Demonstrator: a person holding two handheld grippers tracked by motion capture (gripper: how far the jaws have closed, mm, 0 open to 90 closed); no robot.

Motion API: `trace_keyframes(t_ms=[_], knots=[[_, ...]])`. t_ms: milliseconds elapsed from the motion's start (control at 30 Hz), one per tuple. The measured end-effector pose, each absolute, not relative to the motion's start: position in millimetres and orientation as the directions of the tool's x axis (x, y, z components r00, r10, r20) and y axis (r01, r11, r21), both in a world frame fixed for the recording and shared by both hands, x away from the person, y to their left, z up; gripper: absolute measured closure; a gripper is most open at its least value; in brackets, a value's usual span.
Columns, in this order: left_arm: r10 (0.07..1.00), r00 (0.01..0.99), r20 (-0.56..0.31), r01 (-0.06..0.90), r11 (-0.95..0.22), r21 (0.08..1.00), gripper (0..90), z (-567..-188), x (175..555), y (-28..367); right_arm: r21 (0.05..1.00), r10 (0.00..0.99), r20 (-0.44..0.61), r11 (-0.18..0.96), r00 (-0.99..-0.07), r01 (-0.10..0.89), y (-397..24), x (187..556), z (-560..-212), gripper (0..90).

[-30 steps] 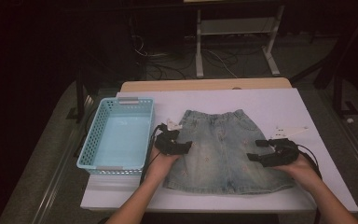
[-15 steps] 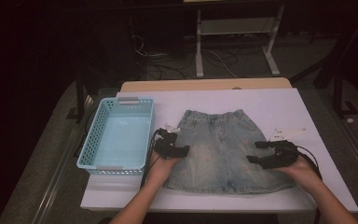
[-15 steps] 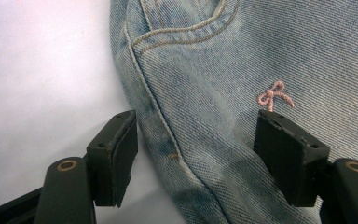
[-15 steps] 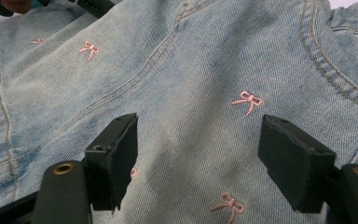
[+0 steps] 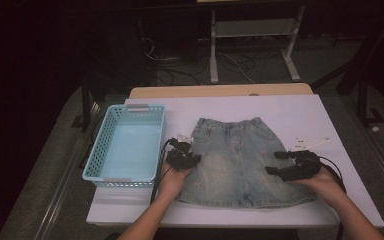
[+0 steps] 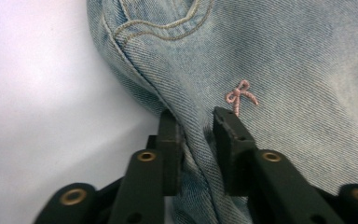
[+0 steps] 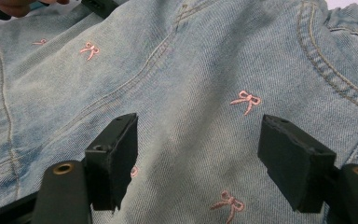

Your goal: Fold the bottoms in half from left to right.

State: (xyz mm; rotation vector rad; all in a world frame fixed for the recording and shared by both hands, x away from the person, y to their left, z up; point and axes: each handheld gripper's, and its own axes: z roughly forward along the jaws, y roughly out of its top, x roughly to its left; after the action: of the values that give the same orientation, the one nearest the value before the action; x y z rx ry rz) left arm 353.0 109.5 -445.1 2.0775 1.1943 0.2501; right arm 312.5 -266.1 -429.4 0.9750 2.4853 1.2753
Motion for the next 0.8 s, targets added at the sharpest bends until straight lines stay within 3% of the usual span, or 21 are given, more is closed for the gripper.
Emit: trace_keyframes(t_ms=[167,667,800], knots=[[0.800,0.561,-0.211,0.673,-0.293,0.679,83.6,-441,354,113,0.779,0.631,0.130,0.413,-0.765,0.472,-268,312,-429,28.3],[0.730,0.615,-0.298,0.637,-0.238,0.733,84.3,-419,353,110,0.781,0.639,0.136,0.400,-0.757,0.479,-272,311,-428,28.6],[0.709,0.637,-0.303,0.620,-0.237,0.748,84.4,-408,353,108,0.787,0.642,0.141,0.390,-0.754,0.479,-272,312,-426,32.5]])
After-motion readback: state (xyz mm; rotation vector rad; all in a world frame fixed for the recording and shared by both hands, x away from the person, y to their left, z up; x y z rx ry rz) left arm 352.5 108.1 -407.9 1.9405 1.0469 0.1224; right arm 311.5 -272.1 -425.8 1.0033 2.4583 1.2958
